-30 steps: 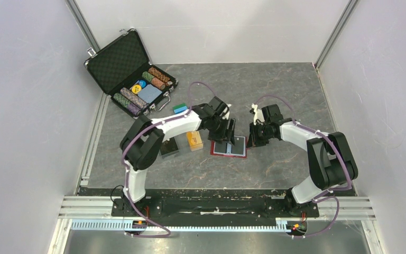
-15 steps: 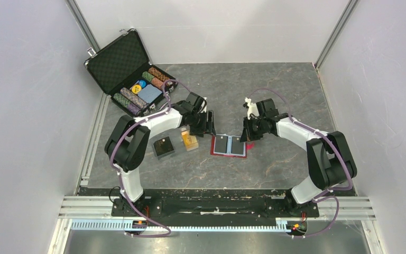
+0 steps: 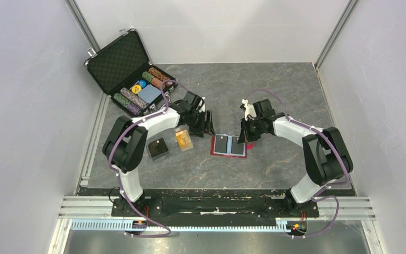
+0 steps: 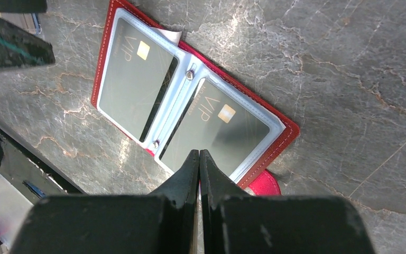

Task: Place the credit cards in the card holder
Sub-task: Close the card holder at the center of the board.

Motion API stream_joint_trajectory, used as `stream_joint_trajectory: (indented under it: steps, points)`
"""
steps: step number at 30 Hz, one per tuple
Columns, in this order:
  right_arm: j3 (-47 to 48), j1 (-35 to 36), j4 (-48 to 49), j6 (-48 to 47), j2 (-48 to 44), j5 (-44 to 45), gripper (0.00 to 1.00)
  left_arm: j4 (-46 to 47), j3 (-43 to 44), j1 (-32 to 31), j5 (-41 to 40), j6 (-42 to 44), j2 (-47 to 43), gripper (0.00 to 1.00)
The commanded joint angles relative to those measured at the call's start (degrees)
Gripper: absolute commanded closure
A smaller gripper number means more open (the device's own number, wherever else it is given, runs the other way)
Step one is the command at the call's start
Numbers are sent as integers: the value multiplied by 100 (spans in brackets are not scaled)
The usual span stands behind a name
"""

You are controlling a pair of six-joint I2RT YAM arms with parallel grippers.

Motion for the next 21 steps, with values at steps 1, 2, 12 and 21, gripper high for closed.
stream_joint_trajectory:
  steps: [1,2,12,21]
  points:
    - [-30,24,155,-19,91,-34,100,486,75,-206,577,-144,244,33]
    - [-60,25,155,-23,90,4,100,519,59,-227,559,-166,295,33]
    - [-248,24,156,-69,158,126,100,995,-95,-300,1007,-346,621,33]
    - [-240,24,148,-95,193,152,100,2416,-560,-300,1898,-864,138,43]
